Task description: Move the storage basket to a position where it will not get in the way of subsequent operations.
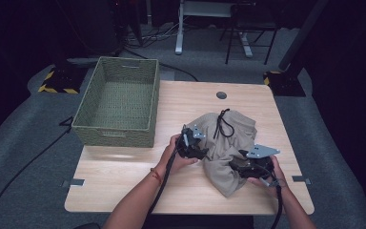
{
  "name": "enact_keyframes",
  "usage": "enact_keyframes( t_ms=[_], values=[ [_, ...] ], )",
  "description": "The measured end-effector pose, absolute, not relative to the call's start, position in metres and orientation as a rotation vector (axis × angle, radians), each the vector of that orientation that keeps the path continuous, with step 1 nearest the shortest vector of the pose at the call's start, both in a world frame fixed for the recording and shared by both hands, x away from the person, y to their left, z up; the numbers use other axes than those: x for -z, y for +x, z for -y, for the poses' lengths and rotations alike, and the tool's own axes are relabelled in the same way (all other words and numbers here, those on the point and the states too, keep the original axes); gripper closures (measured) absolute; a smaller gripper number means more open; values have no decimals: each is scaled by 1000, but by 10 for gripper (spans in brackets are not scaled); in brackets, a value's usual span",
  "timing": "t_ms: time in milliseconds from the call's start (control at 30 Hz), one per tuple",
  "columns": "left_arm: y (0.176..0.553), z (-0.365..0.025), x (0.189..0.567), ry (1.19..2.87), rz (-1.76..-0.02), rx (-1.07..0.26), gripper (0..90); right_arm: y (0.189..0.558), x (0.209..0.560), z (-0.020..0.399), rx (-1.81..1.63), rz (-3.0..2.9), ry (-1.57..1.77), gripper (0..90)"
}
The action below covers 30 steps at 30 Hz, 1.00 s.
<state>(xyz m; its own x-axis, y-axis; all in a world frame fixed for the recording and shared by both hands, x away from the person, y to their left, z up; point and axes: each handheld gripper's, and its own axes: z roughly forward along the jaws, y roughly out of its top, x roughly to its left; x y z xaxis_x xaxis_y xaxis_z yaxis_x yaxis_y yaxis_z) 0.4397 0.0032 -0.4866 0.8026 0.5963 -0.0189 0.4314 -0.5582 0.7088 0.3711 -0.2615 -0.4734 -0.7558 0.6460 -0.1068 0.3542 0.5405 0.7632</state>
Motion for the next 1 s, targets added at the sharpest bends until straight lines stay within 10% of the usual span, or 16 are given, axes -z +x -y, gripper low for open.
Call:
enact_keyframes(
  t_ms=[367,1000],
  values=[
    [441,9,491,2318,-693,-415,815,379,484,265,-997,-2424,797,872],
    [412,-64,393,2179,-652,-532,825,379,415,337,-1108,-2076,965,897]
  ],
)
